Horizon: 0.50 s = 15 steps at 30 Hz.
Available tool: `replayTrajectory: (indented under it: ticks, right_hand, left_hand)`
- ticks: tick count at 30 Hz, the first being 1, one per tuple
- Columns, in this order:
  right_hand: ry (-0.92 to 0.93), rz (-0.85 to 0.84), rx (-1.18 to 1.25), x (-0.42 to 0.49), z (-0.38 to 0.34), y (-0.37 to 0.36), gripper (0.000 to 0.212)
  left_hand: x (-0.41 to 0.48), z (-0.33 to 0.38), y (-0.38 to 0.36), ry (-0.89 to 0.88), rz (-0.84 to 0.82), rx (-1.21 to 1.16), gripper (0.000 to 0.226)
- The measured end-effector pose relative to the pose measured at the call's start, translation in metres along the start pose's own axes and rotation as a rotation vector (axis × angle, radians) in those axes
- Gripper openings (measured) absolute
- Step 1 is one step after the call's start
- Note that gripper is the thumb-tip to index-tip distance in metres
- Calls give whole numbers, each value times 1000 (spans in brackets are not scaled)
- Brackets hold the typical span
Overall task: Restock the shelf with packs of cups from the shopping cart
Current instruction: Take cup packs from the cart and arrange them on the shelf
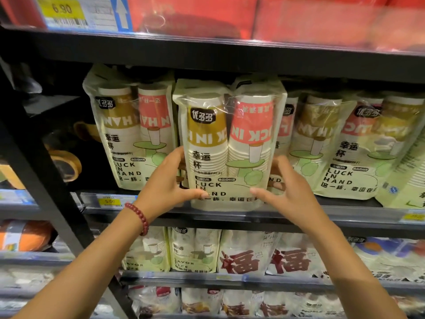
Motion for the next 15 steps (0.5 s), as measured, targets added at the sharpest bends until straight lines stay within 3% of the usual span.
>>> replayTrajectory:
  ticks: [3,15]
  right_hand:
    - [36,48,-9,9,-7,5,51]
    - [31,14,103,26,-22,-27,66]
  left_hand:
    - [3,6,13,23,48,-28,85]
    - [1,16,55,29,231,-79,68]
Point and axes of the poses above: each hand's wrist, its own x-axis towards the middle knuckle, its own y-axis out of the back of the hand, z = x × y, the point moved 6 cm from there along x, towards the middle knuckle, and after that the axes turned 2 degrees about x, right-handed, at the moved point
